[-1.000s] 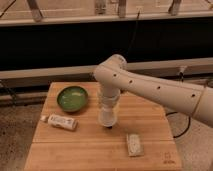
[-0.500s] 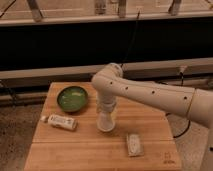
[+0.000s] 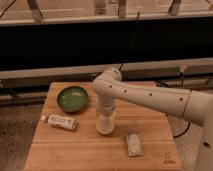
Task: Place the ceramic cup over the eraser
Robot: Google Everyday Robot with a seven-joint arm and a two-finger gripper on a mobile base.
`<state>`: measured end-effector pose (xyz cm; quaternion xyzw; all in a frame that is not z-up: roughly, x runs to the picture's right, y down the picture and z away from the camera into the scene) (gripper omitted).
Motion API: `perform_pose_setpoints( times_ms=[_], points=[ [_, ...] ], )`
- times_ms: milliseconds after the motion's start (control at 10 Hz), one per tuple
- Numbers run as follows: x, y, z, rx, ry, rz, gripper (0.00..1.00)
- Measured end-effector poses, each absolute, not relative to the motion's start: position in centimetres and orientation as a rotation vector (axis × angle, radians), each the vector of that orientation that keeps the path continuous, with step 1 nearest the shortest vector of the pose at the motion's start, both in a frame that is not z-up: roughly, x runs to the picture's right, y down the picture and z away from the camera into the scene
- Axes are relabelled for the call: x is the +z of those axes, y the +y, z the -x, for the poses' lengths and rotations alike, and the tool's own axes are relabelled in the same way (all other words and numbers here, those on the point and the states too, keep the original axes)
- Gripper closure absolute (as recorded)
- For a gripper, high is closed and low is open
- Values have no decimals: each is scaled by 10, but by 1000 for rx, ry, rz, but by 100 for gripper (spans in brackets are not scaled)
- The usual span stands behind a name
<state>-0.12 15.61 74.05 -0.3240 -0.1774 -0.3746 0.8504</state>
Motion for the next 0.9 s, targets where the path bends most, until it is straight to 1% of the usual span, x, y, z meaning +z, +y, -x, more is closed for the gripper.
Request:
perform_pose_setpoints(
  times_ms=[100, 300, 400, 900],
  points=[
    [742, 158, 3, -789, -372, 685, 38],
    [742, 159, 4, -788, -370, 688, 22],
    [742, 159, 4, -787, -370, 687, 20],
    [743, 154, 1, -785, -367, 679, 20]
  ],
)
